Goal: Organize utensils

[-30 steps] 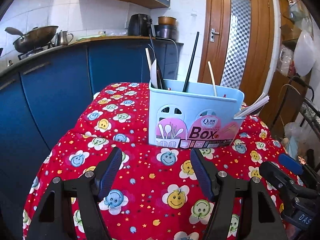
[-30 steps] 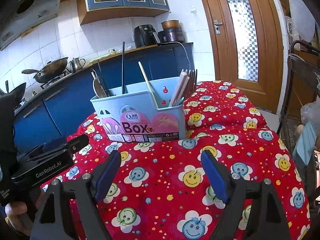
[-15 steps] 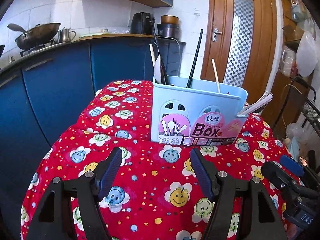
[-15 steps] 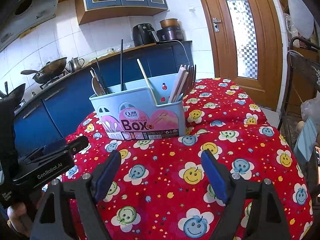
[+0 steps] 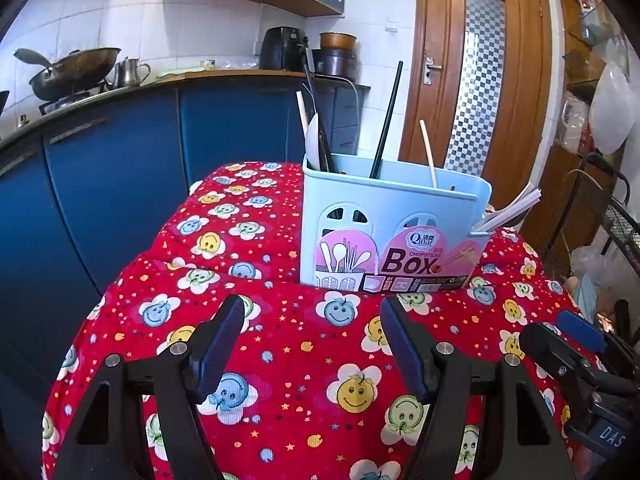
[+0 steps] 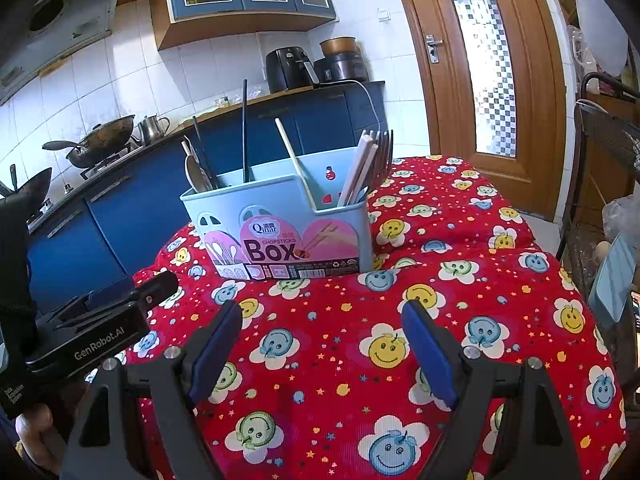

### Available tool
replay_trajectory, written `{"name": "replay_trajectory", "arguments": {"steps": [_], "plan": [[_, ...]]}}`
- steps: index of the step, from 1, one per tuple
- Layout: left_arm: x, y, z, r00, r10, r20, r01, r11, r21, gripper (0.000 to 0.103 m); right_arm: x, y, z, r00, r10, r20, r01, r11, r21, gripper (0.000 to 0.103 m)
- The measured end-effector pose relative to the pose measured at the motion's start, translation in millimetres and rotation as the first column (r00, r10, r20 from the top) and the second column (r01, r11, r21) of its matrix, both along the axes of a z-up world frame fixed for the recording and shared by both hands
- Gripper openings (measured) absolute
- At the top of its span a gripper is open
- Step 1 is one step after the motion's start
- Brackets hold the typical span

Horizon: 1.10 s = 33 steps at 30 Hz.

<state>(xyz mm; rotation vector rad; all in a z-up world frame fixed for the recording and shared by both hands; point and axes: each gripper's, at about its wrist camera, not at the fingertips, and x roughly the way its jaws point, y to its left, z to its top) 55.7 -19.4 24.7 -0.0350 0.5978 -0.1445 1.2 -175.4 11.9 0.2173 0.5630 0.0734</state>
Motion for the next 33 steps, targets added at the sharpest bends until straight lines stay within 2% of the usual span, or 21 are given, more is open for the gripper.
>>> {"name": "replay_trajectory", "arguments": {"steps": [33], "plan": [[-1.7,-0.7,2.9,1.000,-0.005,0.003,0.005,1.000,-0.007,0.072,-0.8,0.9,2.7,1.000,0.003,0.006,-0.003,1.000,0.002,0.084]]}}
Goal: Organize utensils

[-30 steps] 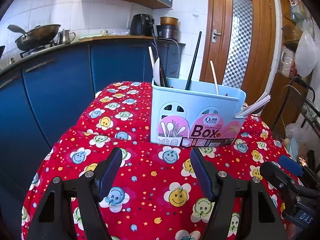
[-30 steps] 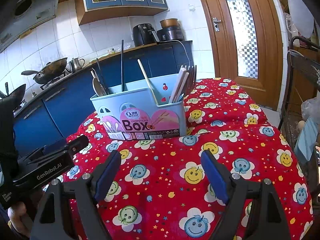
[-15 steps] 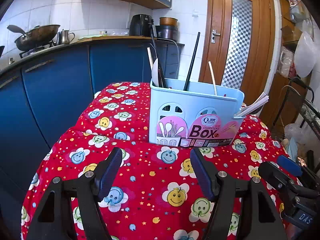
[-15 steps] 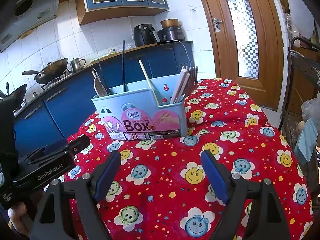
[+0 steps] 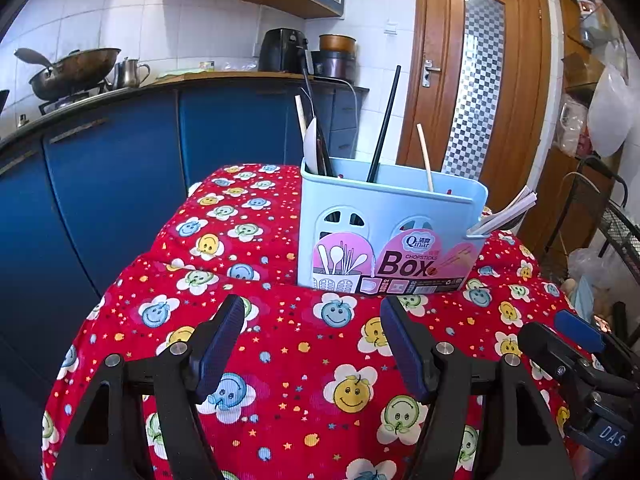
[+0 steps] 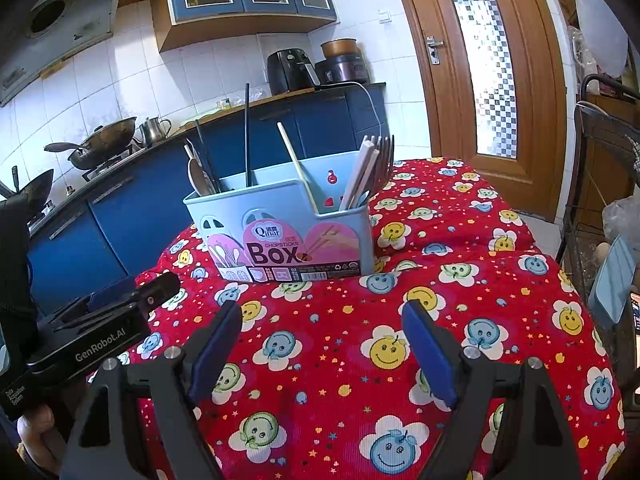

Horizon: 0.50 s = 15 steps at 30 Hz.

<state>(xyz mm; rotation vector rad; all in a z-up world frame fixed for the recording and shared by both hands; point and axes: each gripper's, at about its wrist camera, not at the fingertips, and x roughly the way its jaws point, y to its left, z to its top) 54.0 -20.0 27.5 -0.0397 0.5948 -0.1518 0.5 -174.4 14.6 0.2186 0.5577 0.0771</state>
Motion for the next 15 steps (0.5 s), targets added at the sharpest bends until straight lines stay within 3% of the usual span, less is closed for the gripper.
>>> {"name": "replay_trajectory", "arguments": {"steps": [15], "plan": [[-2.5,4.3,3.7,1.000,0.005,0.008,-0.005,1.000,-0.016,0.072,-1.5,0.1,10.8,1.000,-0.001,0.012,0.001,1.000,-0.002,0.084]]}}
